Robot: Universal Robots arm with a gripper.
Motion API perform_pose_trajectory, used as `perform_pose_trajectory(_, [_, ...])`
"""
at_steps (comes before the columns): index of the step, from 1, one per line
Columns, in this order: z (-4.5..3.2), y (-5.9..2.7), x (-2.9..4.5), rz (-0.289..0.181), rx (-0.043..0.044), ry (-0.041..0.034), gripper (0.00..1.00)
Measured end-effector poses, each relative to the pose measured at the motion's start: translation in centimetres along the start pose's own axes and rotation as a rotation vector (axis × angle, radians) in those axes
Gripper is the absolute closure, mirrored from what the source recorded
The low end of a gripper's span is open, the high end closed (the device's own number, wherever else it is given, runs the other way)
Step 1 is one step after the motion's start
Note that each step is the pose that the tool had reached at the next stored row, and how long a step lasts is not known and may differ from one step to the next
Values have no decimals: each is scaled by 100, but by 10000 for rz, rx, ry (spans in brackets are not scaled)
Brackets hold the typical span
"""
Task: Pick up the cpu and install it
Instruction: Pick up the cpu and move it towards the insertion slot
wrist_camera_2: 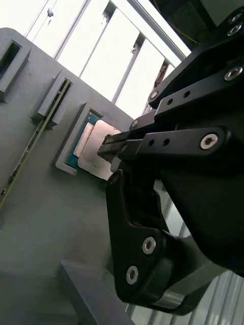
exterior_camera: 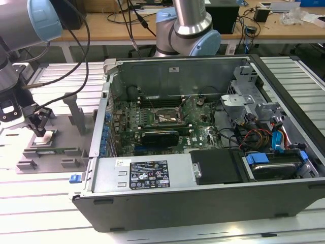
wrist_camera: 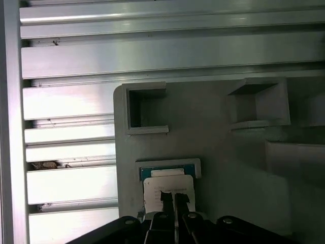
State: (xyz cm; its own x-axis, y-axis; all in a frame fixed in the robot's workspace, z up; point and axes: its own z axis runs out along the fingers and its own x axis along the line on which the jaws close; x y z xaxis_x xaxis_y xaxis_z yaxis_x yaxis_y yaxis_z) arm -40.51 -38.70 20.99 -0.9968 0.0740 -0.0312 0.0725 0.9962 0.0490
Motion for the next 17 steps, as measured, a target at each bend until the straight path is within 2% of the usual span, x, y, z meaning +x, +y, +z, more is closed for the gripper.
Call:
perform_pose_trajectory(1, [0, 0, 0, 0, 0, 0, 83])
perform_pose_trajectory(2, [0, 0, 0, -1, 0, 0, 71])
perform_pose_trajectory(8, [0, 0, 0, -1, 0, 0, 34])
perform_pose_trajectory(9, [2, 0, 0, -73, -2, 4, 34])
perform_pose_trajectory(10, [15, 0, 0, -483, -16, 21, 34])
perform_pose_trajectory(12, [29, -1, 1, -679, -16, 33, 34])
perform_pose_trajectory(17, [127, -6, 3, -597, -9, 31, 34])
